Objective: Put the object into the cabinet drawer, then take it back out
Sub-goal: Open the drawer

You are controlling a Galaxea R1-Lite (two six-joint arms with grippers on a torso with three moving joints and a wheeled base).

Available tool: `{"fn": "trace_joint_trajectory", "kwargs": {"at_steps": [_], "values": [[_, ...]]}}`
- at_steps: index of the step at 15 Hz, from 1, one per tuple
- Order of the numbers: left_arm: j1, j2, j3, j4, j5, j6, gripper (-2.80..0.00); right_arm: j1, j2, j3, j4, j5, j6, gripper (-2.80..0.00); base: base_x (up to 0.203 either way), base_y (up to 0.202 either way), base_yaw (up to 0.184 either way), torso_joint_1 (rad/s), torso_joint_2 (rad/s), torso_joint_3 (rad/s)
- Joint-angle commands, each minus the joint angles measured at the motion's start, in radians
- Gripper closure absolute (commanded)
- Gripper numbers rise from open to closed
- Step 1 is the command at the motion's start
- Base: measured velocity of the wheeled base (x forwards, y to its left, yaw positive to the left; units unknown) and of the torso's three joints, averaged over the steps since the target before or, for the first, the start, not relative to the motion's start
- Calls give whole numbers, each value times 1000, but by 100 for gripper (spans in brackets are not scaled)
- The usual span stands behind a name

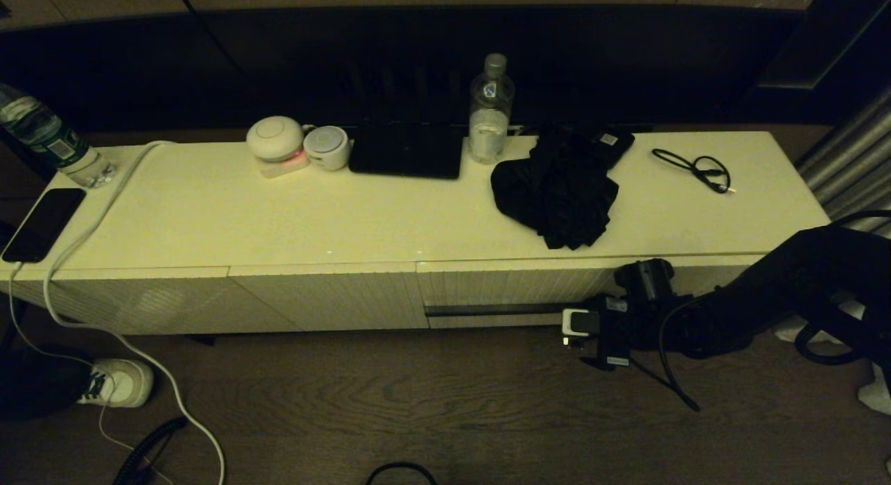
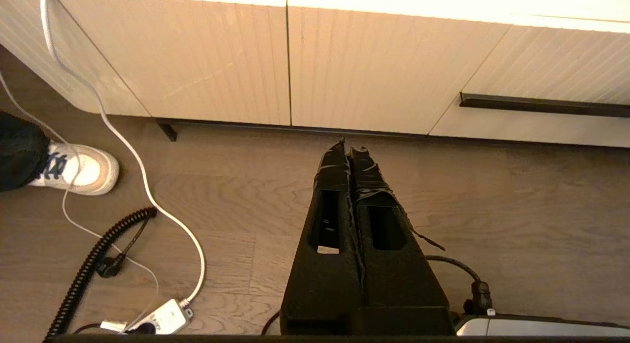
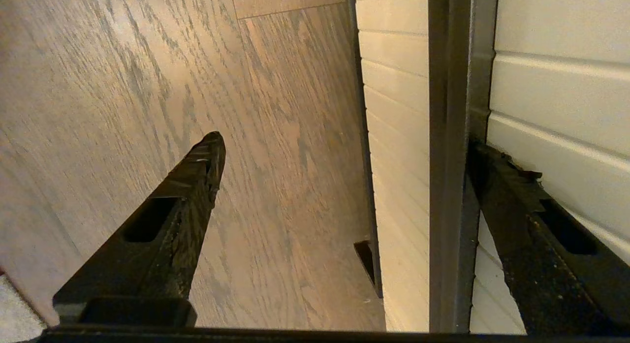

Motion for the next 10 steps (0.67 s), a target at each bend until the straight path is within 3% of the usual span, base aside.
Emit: {"fn": "trace_joint_trajectory", "kwargs": {"at_steps": [1, 3, 10], "values": [[1, -2, 0, 0, 0, -1, 0, 1, -37, 27, -3, 3, -16, -280, 0, 0, 0, 0, 0, 0], [1, -2, 0, 0, 0, -1, 0, 1, -64, 74, 10, 3, -60, -280, 0, 0, 0, 0, 0, 0], [1, -2, 0, 0, 0, -1, 0, 1, -65, 181, 7, 3, -59, -280, 0, 0, 0, 0, 0, 0]]}}
